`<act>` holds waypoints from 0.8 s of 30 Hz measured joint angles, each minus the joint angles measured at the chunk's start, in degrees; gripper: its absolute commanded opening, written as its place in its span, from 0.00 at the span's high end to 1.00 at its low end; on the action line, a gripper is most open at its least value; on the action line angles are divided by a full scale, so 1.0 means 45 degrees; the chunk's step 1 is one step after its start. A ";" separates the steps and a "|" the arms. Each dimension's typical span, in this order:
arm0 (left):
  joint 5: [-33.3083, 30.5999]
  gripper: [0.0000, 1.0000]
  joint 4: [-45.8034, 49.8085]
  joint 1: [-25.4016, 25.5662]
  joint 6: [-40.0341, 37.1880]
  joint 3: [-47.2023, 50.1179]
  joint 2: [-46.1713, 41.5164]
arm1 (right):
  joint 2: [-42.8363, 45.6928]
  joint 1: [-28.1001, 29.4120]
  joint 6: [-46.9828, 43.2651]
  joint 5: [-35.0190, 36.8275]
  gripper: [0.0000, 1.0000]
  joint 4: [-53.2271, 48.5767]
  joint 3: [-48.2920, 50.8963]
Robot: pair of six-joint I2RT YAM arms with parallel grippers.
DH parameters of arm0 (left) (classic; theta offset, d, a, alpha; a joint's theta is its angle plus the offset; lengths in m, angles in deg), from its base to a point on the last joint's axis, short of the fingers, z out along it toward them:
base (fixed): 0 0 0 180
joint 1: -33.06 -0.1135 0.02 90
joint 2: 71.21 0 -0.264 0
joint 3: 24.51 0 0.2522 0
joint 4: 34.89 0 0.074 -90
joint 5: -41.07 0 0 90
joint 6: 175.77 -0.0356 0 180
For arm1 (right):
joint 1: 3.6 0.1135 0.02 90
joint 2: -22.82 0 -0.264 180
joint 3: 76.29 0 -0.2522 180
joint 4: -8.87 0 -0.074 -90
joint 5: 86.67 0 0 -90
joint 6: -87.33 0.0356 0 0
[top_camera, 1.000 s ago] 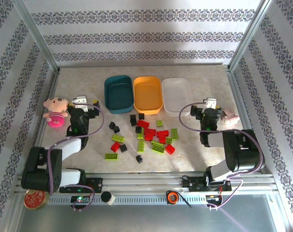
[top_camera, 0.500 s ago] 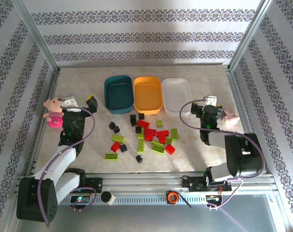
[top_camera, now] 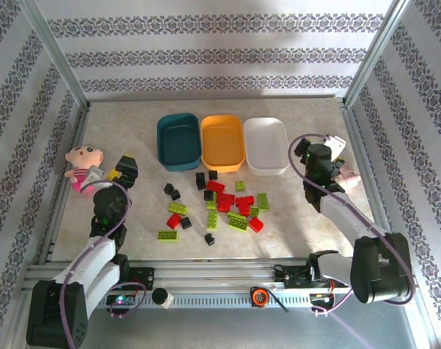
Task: Sort the legos into containers by color
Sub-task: Pick up the lego from the bottom-center of the table.
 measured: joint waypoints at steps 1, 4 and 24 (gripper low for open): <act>-0.0019 0.01 0.0034 0.0000 0.0083 0.0063 -0.0175 | 0.0092 0.0107 0.0185 -0.0374 0.02 -0.0389 -0.0010; 0.0034 0.01 0.0529 0.0000 0.0131 -0.0024 -0.1073 | 0.0418 0.0981 0.0374 -0.1171 0.03 -0.1773 -0.0010; 0.6586 0.00 0.7601 0.0005 -0.0704 -0.2696 -0.0714 | 0.1651 0.7796 0.0665 -0.6037 0.32 -1.0020 0.0102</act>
